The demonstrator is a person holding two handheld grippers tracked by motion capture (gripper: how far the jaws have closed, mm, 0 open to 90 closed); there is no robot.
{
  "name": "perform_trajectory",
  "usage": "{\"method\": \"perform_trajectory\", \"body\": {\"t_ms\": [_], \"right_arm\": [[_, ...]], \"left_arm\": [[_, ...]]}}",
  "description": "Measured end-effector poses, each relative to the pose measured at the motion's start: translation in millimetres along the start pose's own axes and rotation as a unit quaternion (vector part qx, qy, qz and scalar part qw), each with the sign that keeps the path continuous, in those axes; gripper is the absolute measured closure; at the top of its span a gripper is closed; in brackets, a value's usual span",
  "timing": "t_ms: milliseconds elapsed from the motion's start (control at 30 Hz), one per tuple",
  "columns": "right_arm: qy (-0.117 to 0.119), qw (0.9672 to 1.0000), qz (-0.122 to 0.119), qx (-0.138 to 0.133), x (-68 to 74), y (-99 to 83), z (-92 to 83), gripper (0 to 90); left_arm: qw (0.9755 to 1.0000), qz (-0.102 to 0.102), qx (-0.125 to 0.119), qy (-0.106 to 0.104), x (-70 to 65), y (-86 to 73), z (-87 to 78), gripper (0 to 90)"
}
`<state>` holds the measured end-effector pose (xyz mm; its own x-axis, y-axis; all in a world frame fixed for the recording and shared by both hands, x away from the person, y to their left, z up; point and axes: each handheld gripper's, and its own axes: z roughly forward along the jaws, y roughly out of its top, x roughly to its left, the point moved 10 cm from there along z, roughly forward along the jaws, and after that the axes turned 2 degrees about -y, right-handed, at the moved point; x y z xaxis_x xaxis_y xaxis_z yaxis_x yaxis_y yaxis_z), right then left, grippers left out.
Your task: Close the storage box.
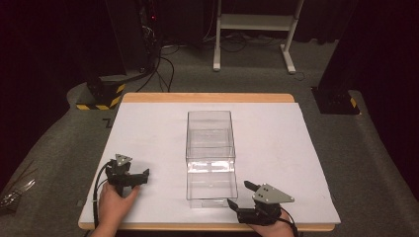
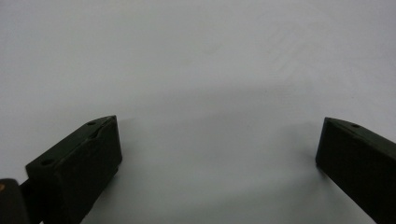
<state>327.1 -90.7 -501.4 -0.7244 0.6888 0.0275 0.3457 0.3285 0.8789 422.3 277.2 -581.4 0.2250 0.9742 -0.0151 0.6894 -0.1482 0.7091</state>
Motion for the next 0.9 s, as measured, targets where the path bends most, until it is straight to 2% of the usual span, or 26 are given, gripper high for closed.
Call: {"method": "perform_trajectory", "body": {"t_ms": [600,900], "right_arm": [[-0.002,0.9998,-0.013,0.017,3.1,-5.9,10.8,19.7],[-0.007,0.9998,-0.011,0.015,2.9,-3.8,14.8,19.7]], "left_arm": [[1.0,0.0,0.0,0.0,0.0,0.1,0.0,0.6],[1.0,0.0,0.0,0.0,0.1,0.1,0.1,0.6]]}}
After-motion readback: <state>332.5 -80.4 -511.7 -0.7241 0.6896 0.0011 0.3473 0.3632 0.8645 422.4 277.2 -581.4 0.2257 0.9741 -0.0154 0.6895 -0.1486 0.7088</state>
